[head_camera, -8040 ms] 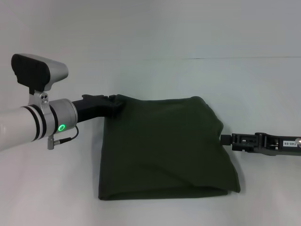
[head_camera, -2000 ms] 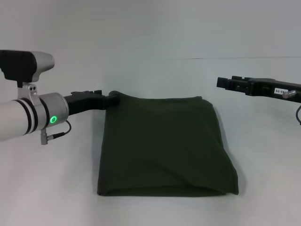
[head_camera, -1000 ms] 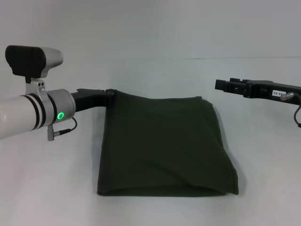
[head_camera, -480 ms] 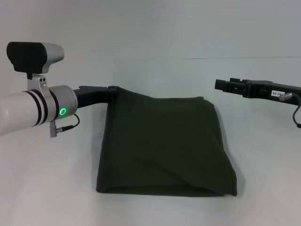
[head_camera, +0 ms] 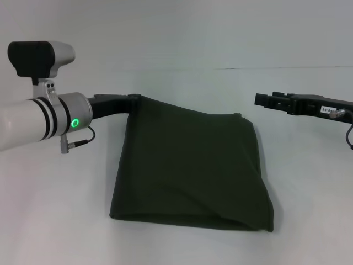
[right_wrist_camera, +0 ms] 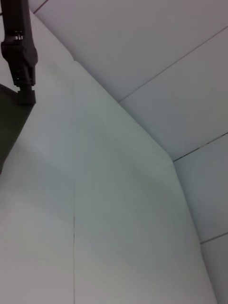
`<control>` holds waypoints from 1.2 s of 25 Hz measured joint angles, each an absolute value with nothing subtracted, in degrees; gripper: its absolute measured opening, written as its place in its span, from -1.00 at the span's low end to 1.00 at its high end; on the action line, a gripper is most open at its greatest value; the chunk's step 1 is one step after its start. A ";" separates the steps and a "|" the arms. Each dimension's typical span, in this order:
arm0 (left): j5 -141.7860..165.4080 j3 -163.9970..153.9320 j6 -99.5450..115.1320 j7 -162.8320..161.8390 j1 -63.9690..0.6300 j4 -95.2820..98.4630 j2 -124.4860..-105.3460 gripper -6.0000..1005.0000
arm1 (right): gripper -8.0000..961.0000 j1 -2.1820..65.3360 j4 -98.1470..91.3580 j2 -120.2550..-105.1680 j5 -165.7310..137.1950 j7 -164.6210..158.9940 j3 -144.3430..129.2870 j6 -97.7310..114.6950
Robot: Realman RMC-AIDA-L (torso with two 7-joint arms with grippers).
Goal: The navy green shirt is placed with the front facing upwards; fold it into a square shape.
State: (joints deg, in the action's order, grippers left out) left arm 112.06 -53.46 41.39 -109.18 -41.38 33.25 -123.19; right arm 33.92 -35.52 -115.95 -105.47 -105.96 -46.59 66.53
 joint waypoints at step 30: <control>111.53 -49.63 47.65 -109.33 -31.42 43.39 -123.92 0.11 | 0.52 34.71 -27.67 -111.20 -118.21 -130.71 -47.94 75.25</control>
